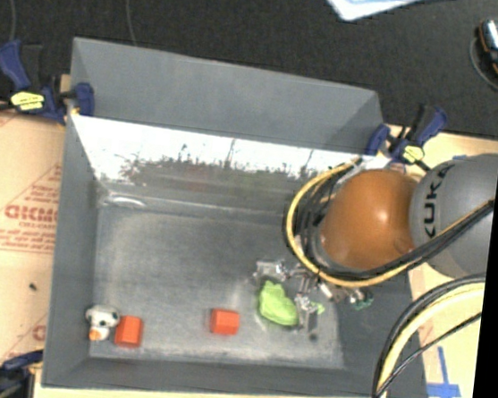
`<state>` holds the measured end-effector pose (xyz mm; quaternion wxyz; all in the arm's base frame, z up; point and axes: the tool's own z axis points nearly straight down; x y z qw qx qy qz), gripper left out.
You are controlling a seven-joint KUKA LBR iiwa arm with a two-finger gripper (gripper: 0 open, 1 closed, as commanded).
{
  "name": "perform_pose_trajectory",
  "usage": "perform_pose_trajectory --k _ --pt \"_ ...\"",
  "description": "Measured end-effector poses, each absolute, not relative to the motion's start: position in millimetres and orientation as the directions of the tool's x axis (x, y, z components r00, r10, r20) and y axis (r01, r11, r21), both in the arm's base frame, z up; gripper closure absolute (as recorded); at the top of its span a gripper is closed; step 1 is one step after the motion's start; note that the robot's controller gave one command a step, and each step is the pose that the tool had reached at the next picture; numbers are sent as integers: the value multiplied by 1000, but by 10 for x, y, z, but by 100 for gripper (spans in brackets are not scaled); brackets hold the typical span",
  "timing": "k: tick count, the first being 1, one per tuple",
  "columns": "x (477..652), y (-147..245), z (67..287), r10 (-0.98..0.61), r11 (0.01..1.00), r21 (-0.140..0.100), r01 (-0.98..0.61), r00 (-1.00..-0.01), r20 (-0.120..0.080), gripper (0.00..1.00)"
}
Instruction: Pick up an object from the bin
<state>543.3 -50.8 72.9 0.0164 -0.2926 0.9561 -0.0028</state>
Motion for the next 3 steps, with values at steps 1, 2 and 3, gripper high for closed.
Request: perform_pose_trajectory --k 1,2,3 --pt "5433 -508 729 -558 830 -15 -558 -829 -29 100" --pt "5432 -510 729 -557 830 -14 -557 -830 -29 100" --pt "5433 -509 730 -557 831 -14 -557 -830 -29 100"
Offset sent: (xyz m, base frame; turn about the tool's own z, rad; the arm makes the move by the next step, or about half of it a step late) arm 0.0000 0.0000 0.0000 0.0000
